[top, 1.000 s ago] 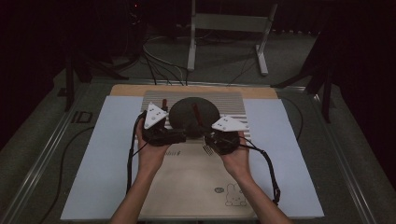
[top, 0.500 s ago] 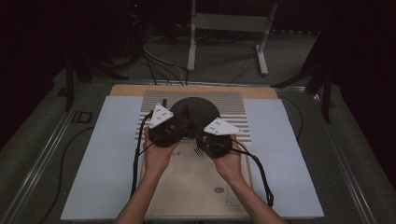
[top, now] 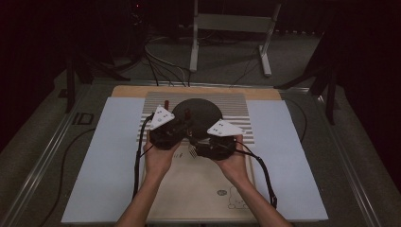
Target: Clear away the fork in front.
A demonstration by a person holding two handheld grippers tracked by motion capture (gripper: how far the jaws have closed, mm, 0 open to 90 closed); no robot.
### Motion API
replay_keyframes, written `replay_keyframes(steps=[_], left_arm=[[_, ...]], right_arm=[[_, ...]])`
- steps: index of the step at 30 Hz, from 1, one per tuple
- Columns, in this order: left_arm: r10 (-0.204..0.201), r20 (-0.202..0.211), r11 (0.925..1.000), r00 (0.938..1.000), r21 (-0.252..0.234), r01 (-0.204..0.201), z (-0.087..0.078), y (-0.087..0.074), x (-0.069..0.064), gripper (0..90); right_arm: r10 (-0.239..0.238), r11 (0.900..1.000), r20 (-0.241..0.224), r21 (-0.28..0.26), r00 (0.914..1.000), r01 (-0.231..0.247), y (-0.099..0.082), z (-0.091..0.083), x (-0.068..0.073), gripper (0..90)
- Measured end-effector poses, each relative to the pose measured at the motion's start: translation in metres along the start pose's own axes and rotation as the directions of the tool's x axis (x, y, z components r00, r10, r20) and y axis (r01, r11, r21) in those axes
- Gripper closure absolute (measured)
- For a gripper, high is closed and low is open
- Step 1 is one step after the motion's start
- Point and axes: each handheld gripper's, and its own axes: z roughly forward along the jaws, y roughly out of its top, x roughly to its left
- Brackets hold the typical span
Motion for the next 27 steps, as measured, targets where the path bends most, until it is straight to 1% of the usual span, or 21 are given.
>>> replay_keyframes(steps=[3,4,6,9,10,14,19,21,22,23,24,27], left_arm=[[-0.001,-0.004,1.0,1.0,0.005,0.001,-0.003,0.001,0.003,80.5],[-0.004,-0.006,1.0,1.0,0.004,0.004,-0.004,0.001,0.003,80.5],[-0.007,-0.005,1.0,1.0,0.007,0.007,-0.006,0.001,0.006,80.5],[-0.011,0.001,0.9998,0.9999,0.014,0.011,-0.009,0.002,0.009,80.6],[-0.01,0.001,0.9998,0.9999,0.019,0.01,-0.01,0.002,0.01,80.5],[-0.009,0.005,0.9993,0.9999,0.036,0.009,-0.015,0.002,0.013,80.5],[-0.026,0.023,0.9983,0.9994,0.052,0.025,-0.022,0.002,0.021,80.5],[-0.028,0.02,0.998,0.9994,0.057,0.027,-0.025,0.001,0.024,80.5],[-0.028,0.02,0.998,0.9994,0.057,0.027,-0.025,0.001,0.024,80.5],[-0.034,0.021,0.9974,0.9992,0.064,0.033,-0.029,0.0,0.028,80.5],[-0.036,0.021,0.9972,0.9991,0.066,0.035,-0.031,0.0,0.029,80.5],[-0.045,0.023,0.9964,0.9987,0.073,0.043,-0.037,-0.001,0.034,80.5]], right_arm=[[-0.016,0.9999,0.035,0.007,0.9993,0.016,-0.002,-0.003,-0.003,19.5],[-0.014,0.9998,0.048,0.015,0.9988,0.013,-0.003,-0.004,-0.004,17.5],[-0.011,0.9995,0.064,0.029,0.9979,0.009,-0.004,-0.005,-0.008,14.8],[-0.003,0.9995,0.098,0.033,0.9952,0.0,-0.007,-0.01,-0.016,13.5],[0.0,0.9994,0.116,0.035,0.9933,-0.004,-0.008,-0.011,-0.018,12.3],[0.005,0.999,0.175,0.044,0.9845,-0.013,-0.014,-0.018,-0.03,11.5],[0.017,0.9983,0.24,0.051,0.9705,-0.03,-0.023,-0.029,-0.047,11.3],[0.026,0.9977,0.262,0.053,0.9647,-0.041,-0.027,-0.034,-0.054,11.3],[0.026,0.9977,0.262,0.053,0.9647,-0.041,-0.027,-0.034,-0.054,11.3],[0.029,0.9974,0.271,0.055,0.9623,-0.046,-0.029,-0.036,-0.057,11.3],[0.035,0.9968,0.291,0.058,0.956,-0.054,-0.033,-0.042,-0.064,11.3],[0.047,0.9962,0.315,0.054,0.9479,-0.068,-0.038,-0.049,-0.072,11.3]])
